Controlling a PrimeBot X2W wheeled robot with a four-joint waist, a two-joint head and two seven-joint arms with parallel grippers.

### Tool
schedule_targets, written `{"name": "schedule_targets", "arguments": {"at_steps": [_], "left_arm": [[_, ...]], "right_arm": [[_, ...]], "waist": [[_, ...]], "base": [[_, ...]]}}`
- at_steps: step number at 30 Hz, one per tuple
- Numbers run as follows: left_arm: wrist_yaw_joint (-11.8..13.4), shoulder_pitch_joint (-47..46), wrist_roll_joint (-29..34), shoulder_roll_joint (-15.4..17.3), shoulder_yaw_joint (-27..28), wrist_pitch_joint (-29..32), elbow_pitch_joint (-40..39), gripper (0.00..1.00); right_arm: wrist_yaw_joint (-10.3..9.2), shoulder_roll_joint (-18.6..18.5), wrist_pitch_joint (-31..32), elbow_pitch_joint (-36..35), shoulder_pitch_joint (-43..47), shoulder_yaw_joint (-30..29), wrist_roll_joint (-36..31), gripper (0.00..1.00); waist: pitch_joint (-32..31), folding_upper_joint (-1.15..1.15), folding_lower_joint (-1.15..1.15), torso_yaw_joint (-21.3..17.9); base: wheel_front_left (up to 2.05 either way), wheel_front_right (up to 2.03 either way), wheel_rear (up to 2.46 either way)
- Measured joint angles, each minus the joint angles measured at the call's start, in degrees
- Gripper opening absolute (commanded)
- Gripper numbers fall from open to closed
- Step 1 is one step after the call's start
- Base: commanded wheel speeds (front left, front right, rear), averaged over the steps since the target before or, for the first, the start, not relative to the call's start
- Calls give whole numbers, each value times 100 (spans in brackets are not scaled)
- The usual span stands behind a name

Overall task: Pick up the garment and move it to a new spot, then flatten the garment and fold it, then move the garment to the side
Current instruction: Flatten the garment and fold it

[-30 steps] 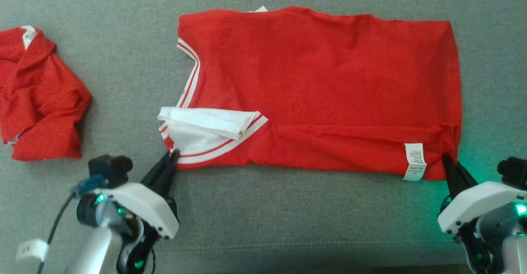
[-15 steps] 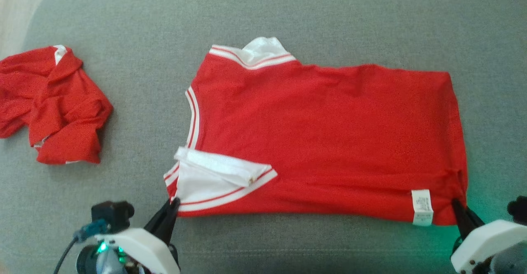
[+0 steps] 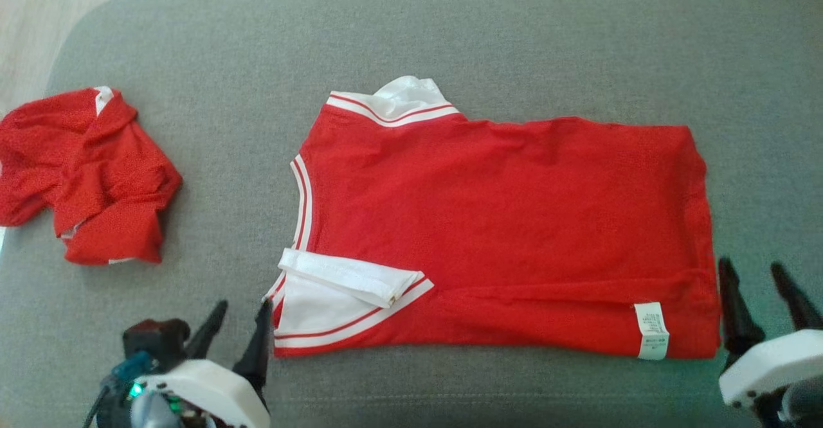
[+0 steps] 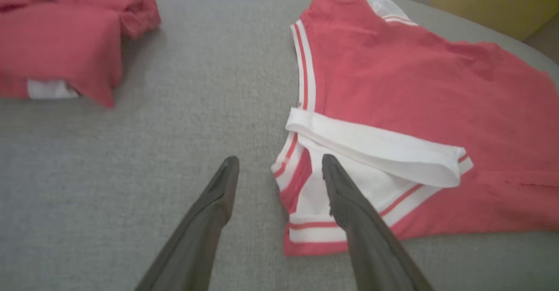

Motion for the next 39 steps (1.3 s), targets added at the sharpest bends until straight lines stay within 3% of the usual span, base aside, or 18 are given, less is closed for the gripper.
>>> {"name": "schedule_targets", "arguments": {"at_steps": [9, 26, 31, 39], "left_arm": [[352, -461, 626, 148, 122, -590, -655, 100], [396, -597, 746, 164, 80, -634, -829, 100], [131, -891, 650, 148, -105, -619, -573, 100], [-528, -2748, 497, -203, -490, -509, 458, 100]], "right_arm": [[0, -152, -853, -665, -323, 566, -312, 100], [0, -191, -883, -595, -406, 659, -300, 100], [0, -181, -844, -581, -437, 658, -300, 100], [0, -143, -808, -632, -746, 704, -302, 100]], "waist": [[-203, 0, 0, -41], [-129, 0, 0, -62], [28, 0, 0, -69], [556, 0, 0, -148]], "base": [[0, 0, 0], [0, 0, 0], [0, 0, 0], [0, 0, 0]]}}
